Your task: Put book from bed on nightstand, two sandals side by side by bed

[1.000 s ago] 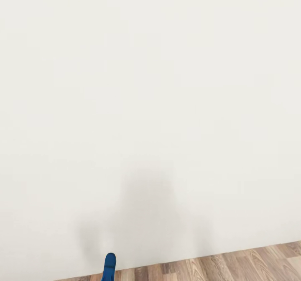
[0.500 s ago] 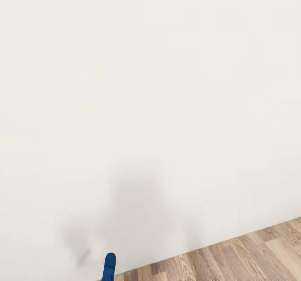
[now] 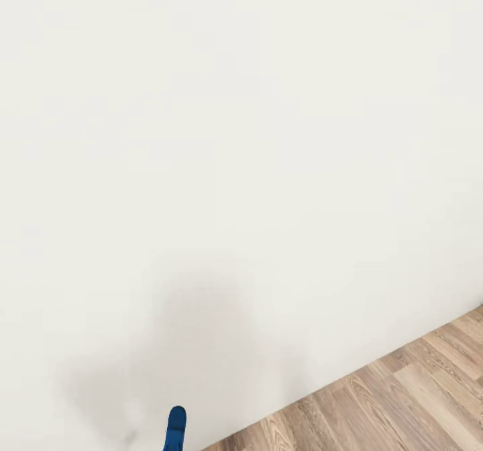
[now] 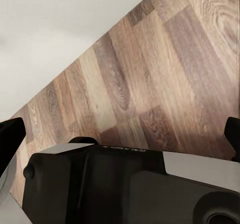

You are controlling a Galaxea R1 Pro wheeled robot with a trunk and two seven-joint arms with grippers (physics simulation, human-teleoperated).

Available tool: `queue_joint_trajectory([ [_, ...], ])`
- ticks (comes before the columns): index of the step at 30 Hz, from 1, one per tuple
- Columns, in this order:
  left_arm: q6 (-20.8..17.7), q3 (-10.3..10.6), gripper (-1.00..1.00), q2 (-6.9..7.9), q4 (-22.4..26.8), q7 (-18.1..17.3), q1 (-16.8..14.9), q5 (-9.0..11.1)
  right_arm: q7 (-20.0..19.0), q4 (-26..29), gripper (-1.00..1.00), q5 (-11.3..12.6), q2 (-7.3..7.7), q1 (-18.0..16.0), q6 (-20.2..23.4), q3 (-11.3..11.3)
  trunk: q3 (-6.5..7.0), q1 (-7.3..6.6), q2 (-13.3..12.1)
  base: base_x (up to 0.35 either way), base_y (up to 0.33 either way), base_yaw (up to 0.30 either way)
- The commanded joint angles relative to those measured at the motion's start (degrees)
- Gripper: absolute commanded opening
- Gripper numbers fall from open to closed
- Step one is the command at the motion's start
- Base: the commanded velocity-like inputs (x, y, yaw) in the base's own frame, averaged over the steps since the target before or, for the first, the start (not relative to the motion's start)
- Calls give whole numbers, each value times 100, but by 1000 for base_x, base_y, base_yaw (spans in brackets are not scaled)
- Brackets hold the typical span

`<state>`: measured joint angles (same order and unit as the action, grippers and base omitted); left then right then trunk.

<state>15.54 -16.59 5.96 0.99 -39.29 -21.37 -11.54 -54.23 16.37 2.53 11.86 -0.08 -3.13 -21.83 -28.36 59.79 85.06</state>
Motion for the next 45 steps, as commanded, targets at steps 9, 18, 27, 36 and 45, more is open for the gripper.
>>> queue_joint_trajectory([
  [9, 33, -47, -100, 1, -3, -8, -5, -59, -11, -2, 100, 11, 0, -1, -14, -5, -5, 3, 2, 151, 0, -281],
  [18, 32, -46, -100, 1, -3, -8, -4, -59, -9, -1, 100, 11, 0, -1, -13, -5, -5, 3, 2, 5, 0, -281],
  [27, 33, -48, -100, 1, -2, -9, -5, -59, -9, -2, 100, 11, 0, -1, -14, -5, -5, 3, 2, 1, 0, -280],
  [36, 32, -48, -100, 1, -3, -8, -4, -59, -9, -2, 100, 11, 0, -1, -18, -5, -5, 3, 2, 200, 0, -269],
  [45, 34, -47, -100, 1, -3, -8, -5, -59, -9, 1, 100, 11, 0, -1, -15, -5, -5, 3, 2, 38, 0, -274],
])
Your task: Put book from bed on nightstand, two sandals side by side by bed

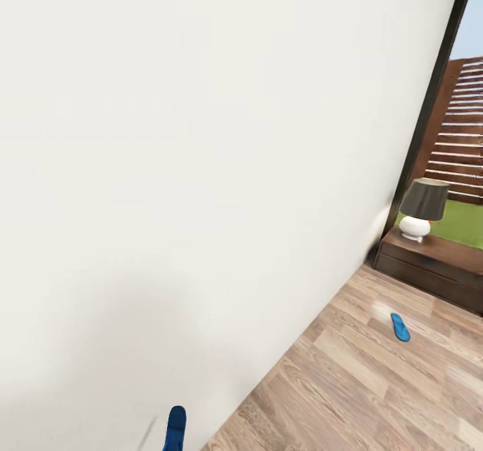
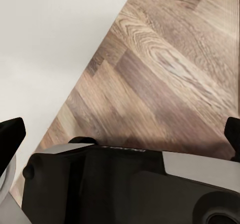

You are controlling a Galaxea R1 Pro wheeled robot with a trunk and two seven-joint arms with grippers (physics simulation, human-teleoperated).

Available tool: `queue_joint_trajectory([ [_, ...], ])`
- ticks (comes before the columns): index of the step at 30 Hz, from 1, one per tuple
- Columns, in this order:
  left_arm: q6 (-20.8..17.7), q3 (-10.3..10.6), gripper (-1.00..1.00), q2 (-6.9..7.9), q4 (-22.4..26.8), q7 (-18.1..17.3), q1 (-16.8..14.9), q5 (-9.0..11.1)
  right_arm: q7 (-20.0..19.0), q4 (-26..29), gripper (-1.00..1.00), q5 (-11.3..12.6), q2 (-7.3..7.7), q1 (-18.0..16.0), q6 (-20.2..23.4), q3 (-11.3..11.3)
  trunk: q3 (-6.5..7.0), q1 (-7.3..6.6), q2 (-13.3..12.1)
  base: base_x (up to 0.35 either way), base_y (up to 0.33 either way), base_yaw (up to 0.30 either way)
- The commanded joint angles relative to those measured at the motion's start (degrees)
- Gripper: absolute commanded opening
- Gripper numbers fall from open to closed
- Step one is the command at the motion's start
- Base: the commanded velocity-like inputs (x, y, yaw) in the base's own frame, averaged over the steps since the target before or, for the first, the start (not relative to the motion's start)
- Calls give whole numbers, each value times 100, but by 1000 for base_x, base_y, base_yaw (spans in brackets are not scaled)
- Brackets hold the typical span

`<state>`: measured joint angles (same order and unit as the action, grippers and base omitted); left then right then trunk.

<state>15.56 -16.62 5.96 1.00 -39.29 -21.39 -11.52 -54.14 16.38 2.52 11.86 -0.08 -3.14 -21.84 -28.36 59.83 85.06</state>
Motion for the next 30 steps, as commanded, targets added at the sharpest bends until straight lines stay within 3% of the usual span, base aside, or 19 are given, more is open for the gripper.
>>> queue_joint_trajectory([
  [1, 31, -47, -100, 2, -3, -9, -2, -61, -18, -1, 100, 10, 0, -1, -12, -4, -5, 0, 3, 2, 0, -262],
  [30, 33, -44, -100, 2, -3, -9, -1, -61, -18, 2, 100, 11, 0, -1, -14, -4, -5, 0, 3, 0, 0, -256],
])
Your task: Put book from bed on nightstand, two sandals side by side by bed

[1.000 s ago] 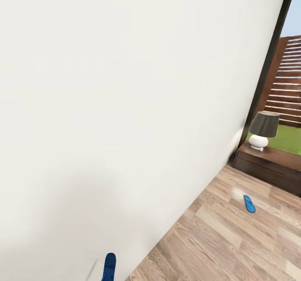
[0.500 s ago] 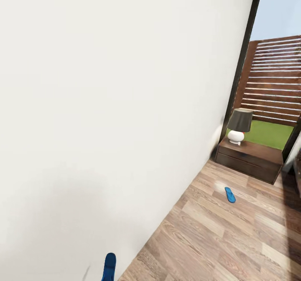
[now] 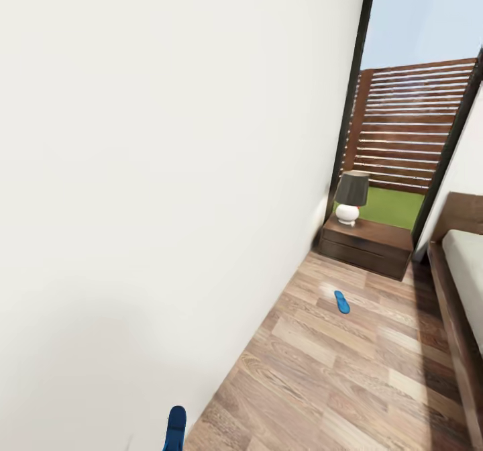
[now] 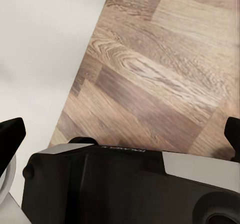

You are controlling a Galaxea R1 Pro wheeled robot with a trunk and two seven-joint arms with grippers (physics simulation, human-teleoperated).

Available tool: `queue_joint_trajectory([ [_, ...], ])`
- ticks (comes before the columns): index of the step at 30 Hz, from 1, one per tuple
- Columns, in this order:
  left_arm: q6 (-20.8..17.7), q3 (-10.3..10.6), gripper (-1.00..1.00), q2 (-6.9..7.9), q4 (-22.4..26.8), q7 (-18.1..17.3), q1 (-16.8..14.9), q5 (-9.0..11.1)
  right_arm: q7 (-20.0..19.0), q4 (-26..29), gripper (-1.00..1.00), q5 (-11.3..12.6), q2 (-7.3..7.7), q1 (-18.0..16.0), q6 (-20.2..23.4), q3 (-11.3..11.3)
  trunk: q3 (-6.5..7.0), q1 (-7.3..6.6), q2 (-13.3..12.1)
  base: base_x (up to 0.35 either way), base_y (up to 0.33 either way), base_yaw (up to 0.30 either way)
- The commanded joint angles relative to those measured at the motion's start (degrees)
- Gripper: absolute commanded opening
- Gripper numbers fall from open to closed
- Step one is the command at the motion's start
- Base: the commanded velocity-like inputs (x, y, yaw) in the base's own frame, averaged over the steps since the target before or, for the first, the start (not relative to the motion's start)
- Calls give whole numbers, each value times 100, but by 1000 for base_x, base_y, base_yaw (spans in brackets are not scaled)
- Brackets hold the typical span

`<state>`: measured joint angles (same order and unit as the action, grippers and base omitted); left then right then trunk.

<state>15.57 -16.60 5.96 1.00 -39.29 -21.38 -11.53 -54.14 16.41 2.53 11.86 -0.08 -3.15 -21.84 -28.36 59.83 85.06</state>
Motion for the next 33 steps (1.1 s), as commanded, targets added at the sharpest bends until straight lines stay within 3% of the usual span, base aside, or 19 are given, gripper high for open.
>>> queue_joint_trajectory([
  [1, 32, -45, -100, 2, -3, -9, -3, -60, -18, -1, 100, 11, 0, -1, -12, -5, -5, 0, 3, 0, 0, -255],
  [19, 30, -45, -100, 2, -3, -13, -5, -60, -18, -3, 100, 11, 0, -1, -13, -5, -5, 0, 3, 1, 0, -256],
  [33, 31, -45, -100, 2, -3, -12, -4, -60, -18, -5, 100, 11, 0, -1, -15, -5, -5, 0, 3, 89, 0, -256],
])
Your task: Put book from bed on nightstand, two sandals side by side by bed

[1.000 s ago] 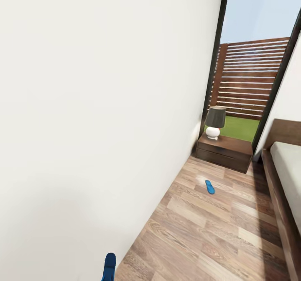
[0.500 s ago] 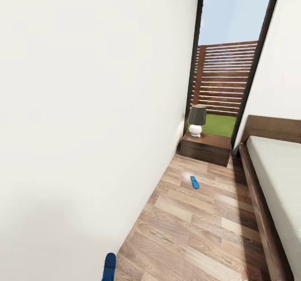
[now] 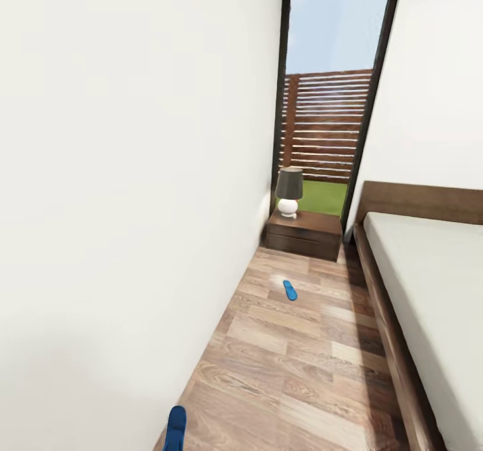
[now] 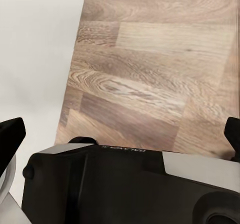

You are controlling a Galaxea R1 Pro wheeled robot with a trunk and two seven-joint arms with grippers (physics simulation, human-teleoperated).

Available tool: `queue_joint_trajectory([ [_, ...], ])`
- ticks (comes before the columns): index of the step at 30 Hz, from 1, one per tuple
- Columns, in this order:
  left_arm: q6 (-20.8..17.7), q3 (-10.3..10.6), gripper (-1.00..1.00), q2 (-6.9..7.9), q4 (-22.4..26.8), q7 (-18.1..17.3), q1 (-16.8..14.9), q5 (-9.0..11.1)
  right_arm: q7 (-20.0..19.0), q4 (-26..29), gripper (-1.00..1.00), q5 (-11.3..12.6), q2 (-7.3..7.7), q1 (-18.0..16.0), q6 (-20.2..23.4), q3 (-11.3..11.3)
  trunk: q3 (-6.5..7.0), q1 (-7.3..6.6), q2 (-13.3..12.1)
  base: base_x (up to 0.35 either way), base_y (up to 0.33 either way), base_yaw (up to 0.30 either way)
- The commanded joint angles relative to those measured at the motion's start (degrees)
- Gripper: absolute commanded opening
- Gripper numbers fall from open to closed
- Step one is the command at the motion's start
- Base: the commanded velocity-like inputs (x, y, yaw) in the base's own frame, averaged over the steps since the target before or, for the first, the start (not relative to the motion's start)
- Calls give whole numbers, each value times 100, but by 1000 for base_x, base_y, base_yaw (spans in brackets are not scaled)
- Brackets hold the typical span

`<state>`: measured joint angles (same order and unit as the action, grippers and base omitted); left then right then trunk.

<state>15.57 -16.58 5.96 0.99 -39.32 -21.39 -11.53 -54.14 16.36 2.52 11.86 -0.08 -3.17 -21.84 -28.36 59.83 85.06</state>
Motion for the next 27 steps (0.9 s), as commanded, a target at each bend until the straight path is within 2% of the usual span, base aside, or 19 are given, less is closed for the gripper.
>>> queue_joint_trajectory([
  [1, 33, -47, -100, 2, -3, -11, -2, -60, -18, 1, 100, 11, 0, -1, -11, -4, -5, 0, 3, 28, 0, -256],
  [11, 34, -47, -100, 2, -3, -10, -3, -63, -18, 5, 100, 11, 0, -1, -14, -4, -5, 0, 3, 223, 0, -256],
  [22, 34, -47, -100, 0, -3, -10, -3, -65, -18, 4, 100, 11, 0, -1, -14, -4, -5, 0, 3, 116, -44, -244],
  [27, 34, -47, -100, 1, -3, -8, -2, -61, -18, 7, 100, 12, 0, -1, -17, -4, -5, 0, 3, 22, -10, -100],
])
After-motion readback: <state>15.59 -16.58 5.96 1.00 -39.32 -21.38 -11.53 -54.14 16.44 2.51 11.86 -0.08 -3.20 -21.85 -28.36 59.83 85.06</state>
